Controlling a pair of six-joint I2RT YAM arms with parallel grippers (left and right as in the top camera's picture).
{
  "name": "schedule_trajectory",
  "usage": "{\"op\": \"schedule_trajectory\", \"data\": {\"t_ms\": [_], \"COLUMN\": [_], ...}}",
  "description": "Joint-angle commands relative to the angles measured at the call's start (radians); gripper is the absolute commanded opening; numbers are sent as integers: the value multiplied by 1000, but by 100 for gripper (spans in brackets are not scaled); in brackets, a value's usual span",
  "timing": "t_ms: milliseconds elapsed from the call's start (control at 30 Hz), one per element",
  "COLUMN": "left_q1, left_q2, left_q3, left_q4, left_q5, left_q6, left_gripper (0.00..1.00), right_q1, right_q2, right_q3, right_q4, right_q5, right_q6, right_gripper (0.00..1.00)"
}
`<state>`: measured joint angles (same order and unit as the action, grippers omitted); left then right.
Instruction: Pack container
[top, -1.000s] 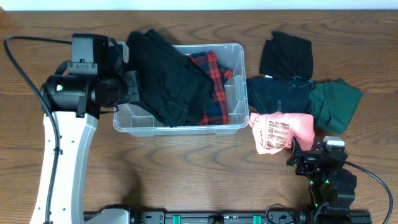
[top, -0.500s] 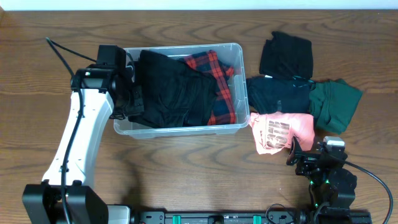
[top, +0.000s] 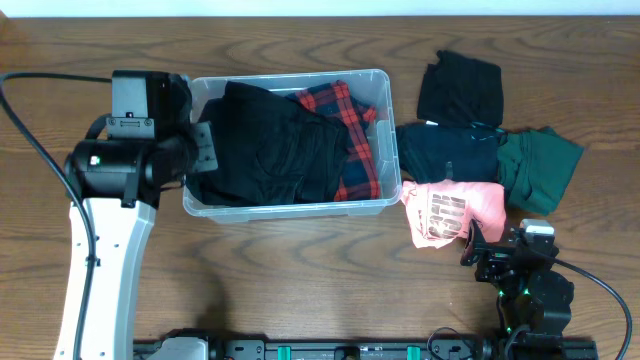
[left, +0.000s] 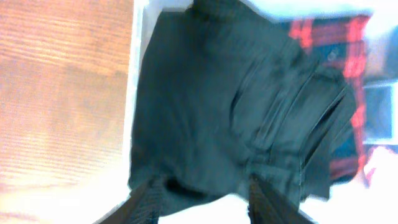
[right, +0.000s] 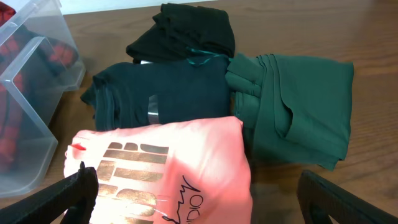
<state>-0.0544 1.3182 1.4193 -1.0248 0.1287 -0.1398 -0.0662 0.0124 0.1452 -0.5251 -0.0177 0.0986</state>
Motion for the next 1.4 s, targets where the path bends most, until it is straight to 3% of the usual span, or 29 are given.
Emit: {"op": "schedule_trajectory", "data": {"t_ms": [0, 133, 700, 933, 1100, 1200, 1367], "left_q1": [-11, -43, -69, -68, -58, -40, 6], "left_q2": [50, 159, 668, 707, 663, 619, 531], "left_q3": [-13, -28, -28, -19, 86, 198, 409], "left_q4": [42, 59, 127, 185, 114, 51, -54], "left_q5": [20, 17, -86, -85, -98, -119, -119], "left_q6": [4, 4, -39, -38, 14, 56, 129], "left_gripper": [27, 19, 20, 20, 21, 29, 51], "right_q1": [-5, -5, -5, -5, -5, -5, -5], "right_q2": [-5, -5, -5, -5, -4, -3, -3], "right_q3": [-3, -3, -3, -3, -3, -3, -3], "right_q4": [1, 1, 1, 1, 1, 1, 1], "right_q5": [10, 10, 10, 10, 10, 10, 10], "right_q6": [9, 9, 9, 9, 9, 9, 9], "right_gripper": [99, 99, 99, 99, 99, 99, 99]}}
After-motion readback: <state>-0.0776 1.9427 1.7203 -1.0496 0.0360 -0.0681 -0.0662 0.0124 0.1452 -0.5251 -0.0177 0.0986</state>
